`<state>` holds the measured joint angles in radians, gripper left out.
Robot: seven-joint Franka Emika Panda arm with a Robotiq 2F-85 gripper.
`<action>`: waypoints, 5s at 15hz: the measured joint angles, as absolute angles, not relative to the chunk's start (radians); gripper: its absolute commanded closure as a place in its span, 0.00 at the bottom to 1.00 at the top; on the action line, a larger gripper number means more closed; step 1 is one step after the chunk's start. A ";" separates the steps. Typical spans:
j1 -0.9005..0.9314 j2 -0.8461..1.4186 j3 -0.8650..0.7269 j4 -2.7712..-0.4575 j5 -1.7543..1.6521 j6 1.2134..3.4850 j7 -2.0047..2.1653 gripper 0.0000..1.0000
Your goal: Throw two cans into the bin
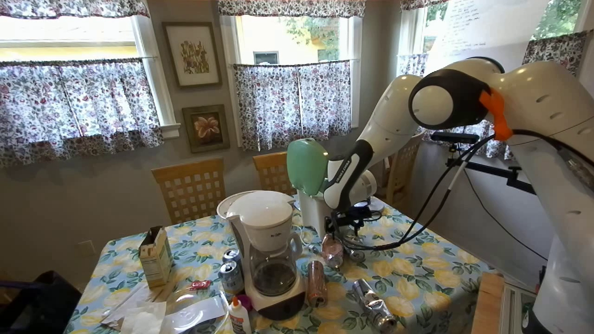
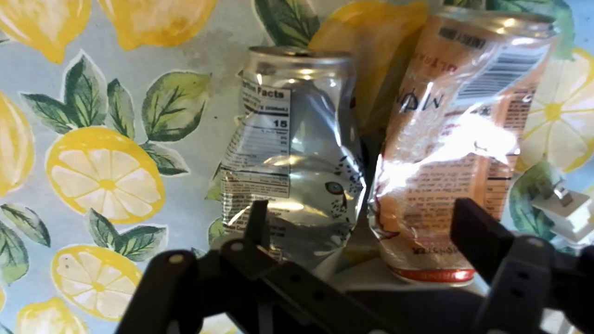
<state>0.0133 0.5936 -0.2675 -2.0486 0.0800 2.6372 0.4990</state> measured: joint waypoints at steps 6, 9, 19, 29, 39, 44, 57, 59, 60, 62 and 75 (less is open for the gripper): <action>0.013 0.632 -0.251 -2.020 0.080 2.643 0.460 0.00; 0.013 0.645 -0.251 -2.008 0.077 2.649 0.455 0.00; 0.014 0.642 -0.225 -1.997 0.109 2.635 0.490 0.00; 0.035 0.589 -0.227 -2.018 0.126 2.573 0.741 0.00; 0.062 0.521 -0.246 -2.067 0.107 2.490 0.955 0.00; 0.052 0.554 -0.247 -2.066 0.051 2.499 0.928 0.00; 0.053 0.619 -0.264 -2.048 -0.083 2.600 0.678 0.00; 0.053 0.630 -0.266 -2.047 -0.083 2.628 0.639 0.00; 0.054 0.636 -0.265 -2.047 -0.083 2.642 0.625 0.00; 0.054 0.649 -0.263 -2.044 -0.082 2.668 0.610 0.00; 0.060 0.720 -0.233 -1.999 -0.075 2.745 0.553 0.00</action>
